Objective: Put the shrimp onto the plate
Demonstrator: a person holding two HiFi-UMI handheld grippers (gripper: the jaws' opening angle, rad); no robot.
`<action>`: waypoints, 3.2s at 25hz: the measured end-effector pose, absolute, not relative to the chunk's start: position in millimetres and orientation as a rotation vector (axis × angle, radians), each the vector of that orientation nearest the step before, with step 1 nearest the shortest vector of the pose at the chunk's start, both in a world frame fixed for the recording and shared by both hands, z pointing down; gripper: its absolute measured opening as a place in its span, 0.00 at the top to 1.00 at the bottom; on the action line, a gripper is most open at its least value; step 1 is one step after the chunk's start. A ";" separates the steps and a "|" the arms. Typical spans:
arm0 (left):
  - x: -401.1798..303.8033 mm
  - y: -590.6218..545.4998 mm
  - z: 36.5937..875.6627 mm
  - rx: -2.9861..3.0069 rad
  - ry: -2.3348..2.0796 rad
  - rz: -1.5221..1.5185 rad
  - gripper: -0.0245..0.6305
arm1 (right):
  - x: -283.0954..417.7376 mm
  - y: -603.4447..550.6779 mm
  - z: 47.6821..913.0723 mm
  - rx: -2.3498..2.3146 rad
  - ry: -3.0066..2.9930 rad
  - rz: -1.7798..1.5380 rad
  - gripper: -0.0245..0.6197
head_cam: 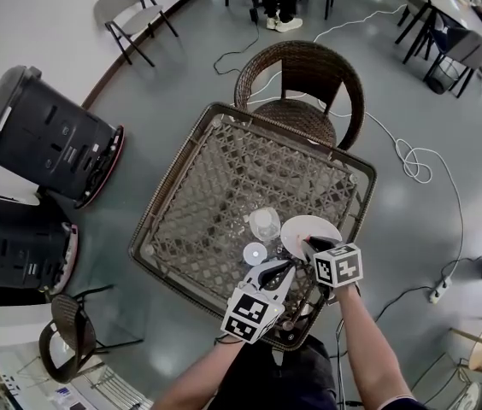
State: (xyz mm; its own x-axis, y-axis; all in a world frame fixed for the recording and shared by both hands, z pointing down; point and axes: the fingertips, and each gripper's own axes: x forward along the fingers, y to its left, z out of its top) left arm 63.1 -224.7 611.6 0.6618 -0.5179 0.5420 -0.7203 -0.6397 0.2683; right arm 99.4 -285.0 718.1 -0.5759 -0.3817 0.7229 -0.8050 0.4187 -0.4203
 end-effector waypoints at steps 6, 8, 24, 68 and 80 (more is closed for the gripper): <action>66.9 -226.9 607.5 2.415 -0.966 0.581 0.92 | 105.1 -285.7 720.8 1.010 -2.075 0.926 0.88; 67.1 -227.8 604.5 2.424 -0.972 0.576 0.92 | 106.5 -284.9 722.4 1.003 -2.059 0.903 0.86; 75.0 -233.8 550.1 2.539 -0.968 0.488 0.92 | 128.8 -276.5 666.4 1.097 -2.150 0.852 0.81; 83.8 -214.4 394.8 2.773 -0.925 0.257 0.92 | 114.7 -232.4 383.1 1.328 -2.770 0.263 0.95; 90.5 -211.3 393.4 2.780 -0.910 0.252 0.92 | 120.9 -231.1 374.0 1.331 -2.785 0.237 0.95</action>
